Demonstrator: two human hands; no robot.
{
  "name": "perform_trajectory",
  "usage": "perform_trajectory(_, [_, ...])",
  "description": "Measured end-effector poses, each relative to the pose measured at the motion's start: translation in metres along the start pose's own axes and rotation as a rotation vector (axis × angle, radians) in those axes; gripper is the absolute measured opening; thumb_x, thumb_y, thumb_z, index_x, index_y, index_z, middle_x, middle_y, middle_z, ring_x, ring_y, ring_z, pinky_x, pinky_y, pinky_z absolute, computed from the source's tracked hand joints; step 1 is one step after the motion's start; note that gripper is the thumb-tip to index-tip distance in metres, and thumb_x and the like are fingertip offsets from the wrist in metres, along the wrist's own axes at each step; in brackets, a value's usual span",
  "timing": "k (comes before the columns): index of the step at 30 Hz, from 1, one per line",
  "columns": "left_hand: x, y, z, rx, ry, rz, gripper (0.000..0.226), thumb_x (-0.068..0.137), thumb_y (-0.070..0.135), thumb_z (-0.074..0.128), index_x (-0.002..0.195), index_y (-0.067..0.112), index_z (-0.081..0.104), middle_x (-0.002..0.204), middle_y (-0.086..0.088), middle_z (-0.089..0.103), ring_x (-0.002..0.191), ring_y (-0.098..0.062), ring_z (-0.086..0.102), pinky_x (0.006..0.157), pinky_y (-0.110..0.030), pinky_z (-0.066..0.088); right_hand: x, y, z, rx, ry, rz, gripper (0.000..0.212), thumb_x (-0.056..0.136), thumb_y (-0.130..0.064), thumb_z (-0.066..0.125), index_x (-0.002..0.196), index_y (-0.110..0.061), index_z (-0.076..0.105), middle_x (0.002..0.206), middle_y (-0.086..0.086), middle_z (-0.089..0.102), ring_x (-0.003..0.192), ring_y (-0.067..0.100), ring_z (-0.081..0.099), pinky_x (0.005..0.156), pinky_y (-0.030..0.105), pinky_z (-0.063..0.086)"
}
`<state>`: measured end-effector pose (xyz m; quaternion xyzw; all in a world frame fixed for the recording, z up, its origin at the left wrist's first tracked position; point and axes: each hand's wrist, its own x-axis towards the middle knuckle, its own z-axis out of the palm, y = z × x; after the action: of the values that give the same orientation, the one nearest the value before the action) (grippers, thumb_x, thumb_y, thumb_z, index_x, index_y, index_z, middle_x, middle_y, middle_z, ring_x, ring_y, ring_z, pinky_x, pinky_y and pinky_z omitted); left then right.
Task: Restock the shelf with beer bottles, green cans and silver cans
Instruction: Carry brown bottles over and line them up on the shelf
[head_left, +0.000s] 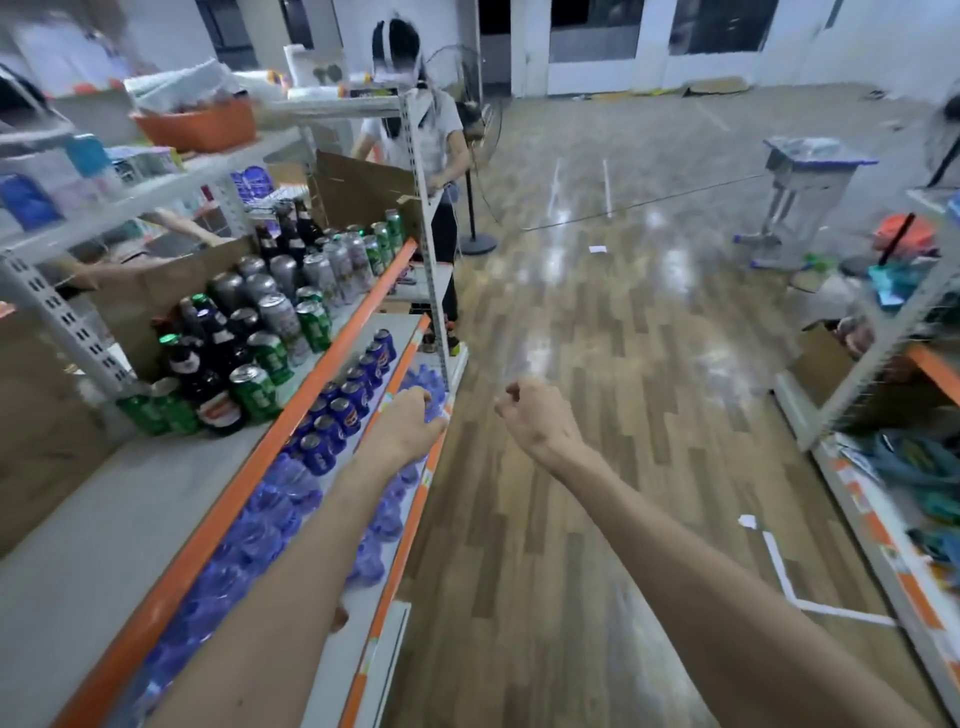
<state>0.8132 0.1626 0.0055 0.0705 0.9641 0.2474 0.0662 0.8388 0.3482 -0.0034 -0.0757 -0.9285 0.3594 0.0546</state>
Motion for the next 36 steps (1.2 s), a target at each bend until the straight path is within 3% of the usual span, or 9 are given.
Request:
perform_trajectory(2, [0.021,0.004,0.003,0.008,0.001,-0.008,0.028,0.098,0.031,0.056,0.114,0.009,0.05,0.123,-0.016,0.055,0.111,-0.029,0.054,0.095,-0.039,0.042,0.022,0.004,0.005,0.001,-0.022,-0.005,0.021,0.089,-0.033,0.055,0.083,-0.014,0.061,0.084,0.008,0.069,0.08,0.032,0.065,0.071,0.039,0.054])
perform_trajectory(5, [0.06,0.013,0.017,-0.015,-0.006,-0.012,0.039,0.098,0.027,0.056,0.128,0.002,0.051,0.13,-0.017,0.055,0.121,-0.031,0.052,0.099,-0.039,0.043,0.059,0.017,0.016,-0.034,-0.047,0.002,0.022,0.089,-0.034,0.055,0.084,-0.013,0.06,0.086,0.009,0.068,0.081,0.032,0.064,0.072,0.037,0.053])
perform_trajectory(12, [0.187,0.032,0.061,-0.061,-0.068,0.008,0.047,0.097,0.027,0.059,0.135,0.001,0.049,0.137,-0.015,0.053,0.127,-0.029,0.05,0.105,-0.038,0.041,0.172,0.059,0.023,-0.135,-0.083,0.043,0.03,0.092,-0.036,0.058,0.107,-0.01,0.059,0.108,0.012,0.067,0.1,0.036,0.063,0.083,0.042,0.052])
perform_trajectory(17, [0.266,0.045,0.05,-0.078,-0.049,0.026,0.044,0.096,0.026,0.059,0.132,0.002,0.051,0.133,-0.014,0.057,0.122,-0.029,0.052,0.101,-0.038,0.043,0.256,0.065,0.009,-0.165,-0.084,0.04,0.025,0.094,-0.036,0.055,0.091,-0.011,0.059,0.09,0.008,0.066,0.088,0.033,0.064,0.066,0.035,0.045])
perform_trajectory(23, [0.348,0.046,0.021,-0.083,0.009,0.017,0.033,0.096,0.019,0.056,0.124,0.003,0.056,0.125,-0.013,0.059,0.116,-0.03,0.055,0.092,-0.035,0.043,0.352,0.037,0.005,-0.125,-0.093,-0.056,0.021,0.09,-0.032,0.054,0.092,-0.011,0.06,0.093,0.01,0.068,0.09,0.035,0.064,0.073,0.039,0.051])
perform_trajectory(27, [0.402,0.034,0.012,-0.105,0.018,-0.035,0.041,0.096,0.02,0.058,0.135,0.007,0.05,0.135,-0.014,0.054,0.124,-0.032,0.053,0.101,-0.041,0.044,0.423,0.024,0.022,-0.097,-0.139,-0.108,0.028,0.091,-0.031,0.055,0.112,-0.013,0.06,0.111,0.011,0.066,0.102,0.035,0.061,0.086,0.043,0.052])
perform_trajectory(29, [0.431,0.023,0.008,-0.111,0.027,-0.081,0.044,0.096,0.021,0.06,0.136,0.005,0.05,0.135,-0.014,0.055,0.123,-0.031,0.055,0.101,-0.041,0.045,0.463,0.017,0.037,-0.133,-0.177,-0.167,0.025,0.092,-0.032,0.056,0.106,-0.012,0.059,0.107,0.011,0.066,0.098,0.035,0.062,0.08,0.04,0.051])
perform_trajectory(32, [0.471,0.003,-0.008,-0.106,0.071,-0.187,0.045,0.097,0.023,0.059,0.136,0.004,0.05,0.139,-0.015,0.054,0.125,-0.03,0.053,0.101,-0.037,0.044,0.522,0.003,0.06,-0.133,-0.27,-0.234,0.02,0.092,-0.032,0.057,0.081,-0.017,0.051,0.096,0.011,0.063,0.092,0.034,0.061,0.07,0.035,0.044])
perform_trajectory(36, [0.506,-0.026,-0.045,-0.115,0.146,-0.341,0.043,0.101,0.025,0.052,0.139,0.005,0.047,0.14,-0.013,0.052,0.119,-0.028,0.057,0.094,-0.036,0.047,0.598,-0.029,0.09,-0.149,-0.362,-0.347,0.021,0.094,-0.033,0.056,0.096,-0.012,0.056,0.097,0.007,0.062,0.091,0.032,0.058,0.075,0.038,0.048])
